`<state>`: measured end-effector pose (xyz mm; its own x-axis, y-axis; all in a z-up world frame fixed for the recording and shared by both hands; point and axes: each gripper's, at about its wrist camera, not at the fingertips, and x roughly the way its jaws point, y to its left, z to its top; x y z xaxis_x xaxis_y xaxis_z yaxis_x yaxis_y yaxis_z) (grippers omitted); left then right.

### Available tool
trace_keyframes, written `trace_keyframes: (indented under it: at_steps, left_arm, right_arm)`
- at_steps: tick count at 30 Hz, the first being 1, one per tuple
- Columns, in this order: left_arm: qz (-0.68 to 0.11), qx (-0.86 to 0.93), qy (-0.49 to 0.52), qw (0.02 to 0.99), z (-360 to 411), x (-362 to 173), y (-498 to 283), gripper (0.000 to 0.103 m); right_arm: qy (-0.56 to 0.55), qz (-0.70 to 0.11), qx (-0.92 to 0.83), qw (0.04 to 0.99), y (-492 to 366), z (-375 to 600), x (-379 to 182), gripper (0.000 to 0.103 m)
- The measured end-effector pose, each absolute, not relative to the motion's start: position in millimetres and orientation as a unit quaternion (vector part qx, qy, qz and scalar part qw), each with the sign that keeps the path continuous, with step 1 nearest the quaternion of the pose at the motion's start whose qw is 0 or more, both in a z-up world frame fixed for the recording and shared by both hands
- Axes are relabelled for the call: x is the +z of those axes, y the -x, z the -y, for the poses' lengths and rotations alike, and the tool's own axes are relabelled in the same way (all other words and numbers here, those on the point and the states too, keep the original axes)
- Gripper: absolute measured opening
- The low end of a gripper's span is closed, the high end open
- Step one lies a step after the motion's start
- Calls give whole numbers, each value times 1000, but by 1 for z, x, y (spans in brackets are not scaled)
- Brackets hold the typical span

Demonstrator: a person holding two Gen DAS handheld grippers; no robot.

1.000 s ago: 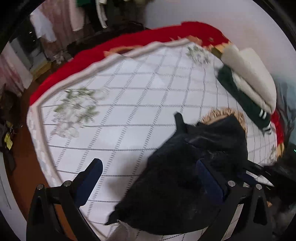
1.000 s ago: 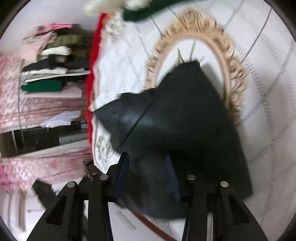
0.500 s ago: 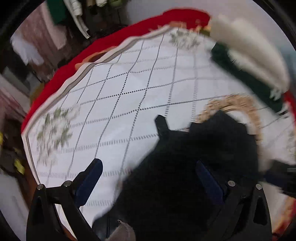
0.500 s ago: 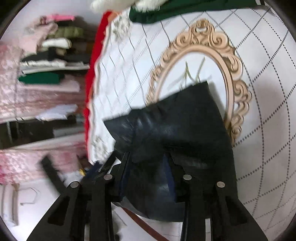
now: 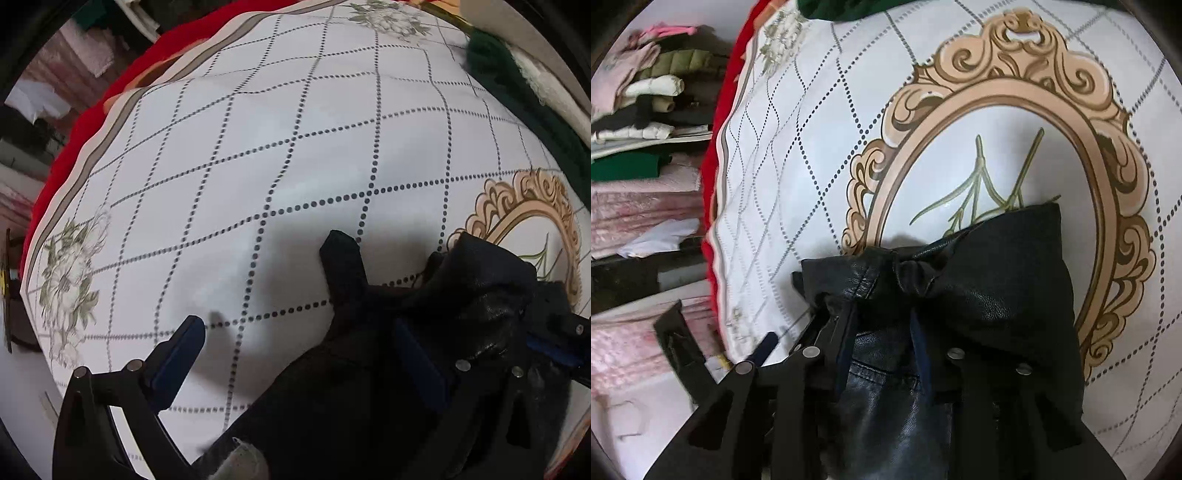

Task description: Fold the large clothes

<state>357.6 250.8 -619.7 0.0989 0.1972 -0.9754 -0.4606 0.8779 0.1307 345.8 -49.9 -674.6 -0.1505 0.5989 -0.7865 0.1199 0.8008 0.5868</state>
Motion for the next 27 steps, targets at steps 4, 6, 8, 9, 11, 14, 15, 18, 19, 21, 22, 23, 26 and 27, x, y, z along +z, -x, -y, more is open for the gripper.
trace_keyframes:
  at_steps: [4, 6, 8, 9, 11, 14, 15, 18, 19, 21, 22, 23, 26, 27]
  left_arm:
    - [-601, 230, 121, 756, -248, -573, -333, 103]
    - [-586, 237, 111, 767, -236, -551, -313, 103]
    - [-576, 245, 92, 775, -221, -542, -297, 103]
    - [-574, 248, 80, 776, -213, -543, -294, 103]
    - [-582, 261, 42, 769, -205, -560, -290, 103]
    - [-612, 260, 43, 746, -209, -601, -294, 103]
    - [-613, 258, 53, 745, -213, -607, -292, 103]
    - [-610, 248, 74, 749, -223, -611, -290, 103]
    - [-610, 246, 76, 750, -224, -612, -290, 103]
    - [-608, 239, 85, 752, -227, -613, -289, 103]
    - [-607, 235, 90, 754, -229, -614, -288, 103]
    - [-606, 231, 96, 755, -232, -615, -287, 103]
    - [-604, 226, 108, 756, -237, -620, -286, 103]
    - [-604, 225, 112, 756, -239, -621, -286, 103]
  right_arm:
    - [-291, -725, 258, 568, -343, 80, -643, 40]
    - [-265, -708, 264, 599, -334, 104, -623, 75]
    - [-222, -696, 253, 634, -319, 132, -610, 84]
    - [-209, -698, 249, 638, -313, 140, -611, 84]
    - [-197, -705, 254, 633, -301, 159, -621, 84]
    - [-230, -709, 281, 605, -293, 172, -658, 84]
    - [-254, -708, 300, 587, -291, 174, -674, 84]
    - [-290, -707, 334, 551, -289, 166, -714, 84]
    - [-304, -697, 354, 545, -290, 163, -722, 84]
    - [-324, -674, 394, 535, -296, 154, -727, 84]
    - [-328, -670, 405, 529, -298, 149, -729, 86]
    - [-326, -670, 410, 527, -301, 141, -730, 86]
    - [-302, -681, 409, 528, -305, 111, -727, 86]
    - [-300, -682, 409, 527, -304, 105, -724, 86]
